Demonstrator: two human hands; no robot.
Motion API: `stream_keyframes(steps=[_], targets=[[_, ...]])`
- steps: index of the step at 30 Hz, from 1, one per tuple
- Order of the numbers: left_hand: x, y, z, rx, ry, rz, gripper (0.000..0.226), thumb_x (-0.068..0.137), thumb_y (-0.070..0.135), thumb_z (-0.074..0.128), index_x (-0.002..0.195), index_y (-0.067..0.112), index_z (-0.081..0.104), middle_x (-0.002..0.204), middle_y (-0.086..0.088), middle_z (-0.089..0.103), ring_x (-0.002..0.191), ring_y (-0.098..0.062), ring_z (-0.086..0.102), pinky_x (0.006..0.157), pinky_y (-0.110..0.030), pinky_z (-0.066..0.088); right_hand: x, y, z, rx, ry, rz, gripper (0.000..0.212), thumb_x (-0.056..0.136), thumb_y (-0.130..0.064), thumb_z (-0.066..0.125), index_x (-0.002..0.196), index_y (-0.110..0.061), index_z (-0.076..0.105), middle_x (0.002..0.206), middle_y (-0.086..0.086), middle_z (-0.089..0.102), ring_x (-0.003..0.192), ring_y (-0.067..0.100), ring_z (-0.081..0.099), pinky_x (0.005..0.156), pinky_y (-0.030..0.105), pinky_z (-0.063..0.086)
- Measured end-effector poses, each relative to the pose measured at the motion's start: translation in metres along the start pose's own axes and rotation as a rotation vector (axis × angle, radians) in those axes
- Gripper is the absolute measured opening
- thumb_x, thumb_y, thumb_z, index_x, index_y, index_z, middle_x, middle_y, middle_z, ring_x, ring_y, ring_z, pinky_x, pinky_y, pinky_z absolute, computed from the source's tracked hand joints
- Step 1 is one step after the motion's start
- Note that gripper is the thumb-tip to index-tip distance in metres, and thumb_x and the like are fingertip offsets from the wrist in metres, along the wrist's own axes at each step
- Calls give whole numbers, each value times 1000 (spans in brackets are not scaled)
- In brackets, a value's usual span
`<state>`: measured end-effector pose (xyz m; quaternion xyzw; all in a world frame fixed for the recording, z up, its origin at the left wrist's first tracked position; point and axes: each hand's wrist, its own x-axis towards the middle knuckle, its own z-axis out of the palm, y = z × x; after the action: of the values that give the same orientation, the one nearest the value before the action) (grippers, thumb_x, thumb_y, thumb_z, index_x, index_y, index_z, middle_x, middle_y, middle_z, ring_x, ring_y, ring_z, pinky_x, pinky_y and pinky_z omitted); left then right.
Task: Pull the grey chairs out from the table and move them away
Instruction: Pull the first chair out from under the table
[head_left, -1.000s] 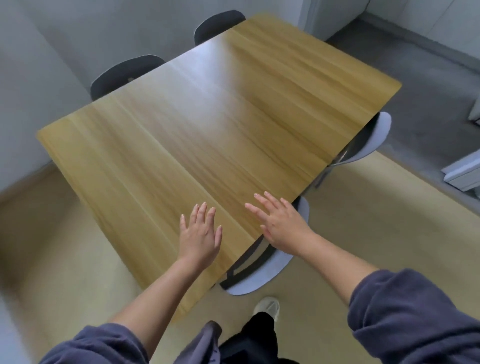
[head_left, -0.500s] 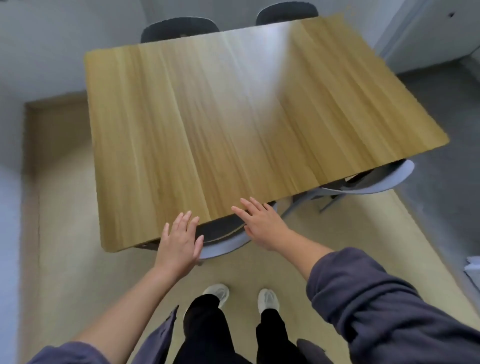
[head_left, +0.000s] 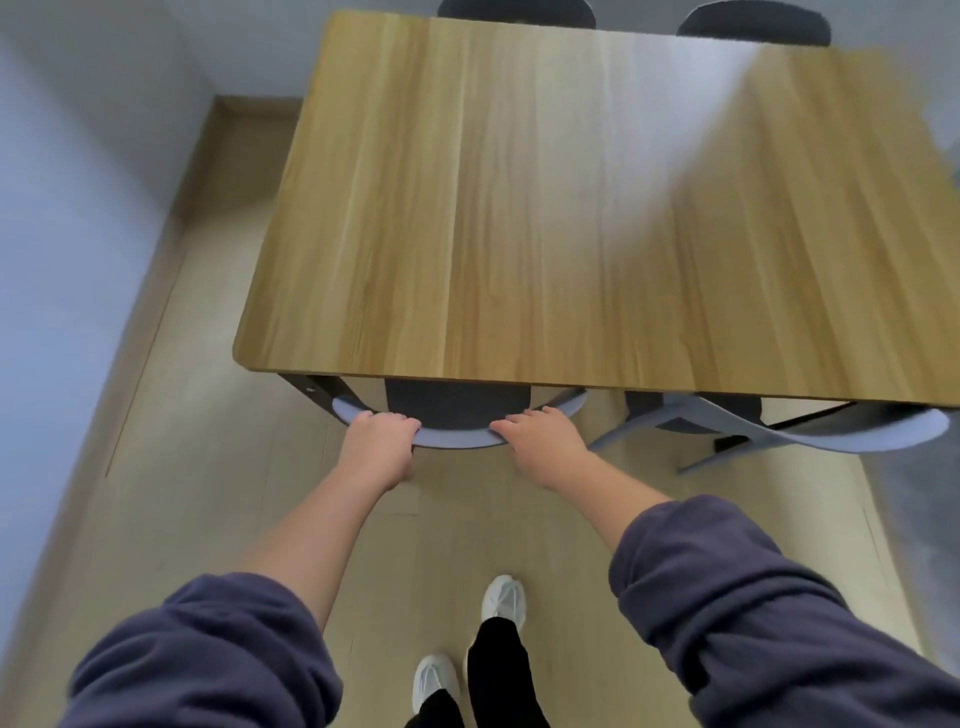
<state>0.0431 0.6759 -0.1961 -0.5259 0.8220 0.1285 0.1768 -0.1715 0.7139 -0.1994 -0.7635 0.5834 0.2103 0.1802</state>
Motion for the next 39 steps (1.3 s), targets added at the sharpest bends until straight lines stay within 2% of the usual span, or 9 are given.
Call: stream_keyframes(steps=[2,4,8,14,21,25,30,34,39], targets=[[4,2,2,66,-30,-6,15,85,10,47,90,22,55,94,1,68,87,-21,61,71,-29,30,8,-1,-1,-24,-37,-6,48,89,-8,52,134,-23,45,124,1,62,109,25,61,92,38,48],[5,3,9,105,-36,7,13,87,15,47,93,22,56,93,1,66,86,-21,61,70,-30,32,12,-2,2,-28,-63,-19,44,91,-6,47,132,-20,47,119,3,64,104,26,63,84,39,52],[4,1,17,120,-26,41,13,87,19,46,94,22,58,92,1,67,84,-21,62,73,-32,42,11,-2,11,-18,-51,-47,42,91,-5,45,131,-18,48,118,5,64,103,28,63,84,41,53],[-14,2,26,139,-139,104,22,84,16,43,100,19,57,95,-2,66,88,-23,63,76,-36,52,-8,-11,20,5,-96,-77,36,93,-8,44,127,-18,50,117,6,64,101,29,62,85,41,51],[-30,5,34,153,-183,104,26,82,14,44,103,17,59,99,-4,66,90,-23,63,77,-36,54,-26,-25,26,42,-126,-69,33,89,-5,41,116,-18,55,110,8,64,95,29,61,71,35,43],[-41,8,40,159,-182,102,25,81,12,46,101,15,60,101,-5,67,90,-23,64,74,-33,52,-34,-32,29,37,-134,-68,32,88,-7,43,116,-17,56,111,9,64,96,29,62,71,34,43],[-64,16,48,205,-190,122,26,85,11,46,108,12,58,110,-8,65,98,-25,63,72,-32,45,-55,-45,35,30,-182,-67,24,87,-4,43,106,-14,54,110,10,63,96,30,61,68,34,36],[-84,14,55,197,-175,130,26,85,10,44,106,11,59,107,-7,66,95,-24,63,71,-32,44,-71,-60,38,61,-197,-56,16,86,-2,41,91,-17,43,96,7,58,81,27,51,68,34,36],[-112,10,70,178,-220,130,24,83,12,44,100,14,60,101,-5,67,91,-23,64,73,-33,49,-95,-84,51,89,-193,-58,12,88,-5,44,89,-16,44,88,2,51,79,25,48,68,33,36]])
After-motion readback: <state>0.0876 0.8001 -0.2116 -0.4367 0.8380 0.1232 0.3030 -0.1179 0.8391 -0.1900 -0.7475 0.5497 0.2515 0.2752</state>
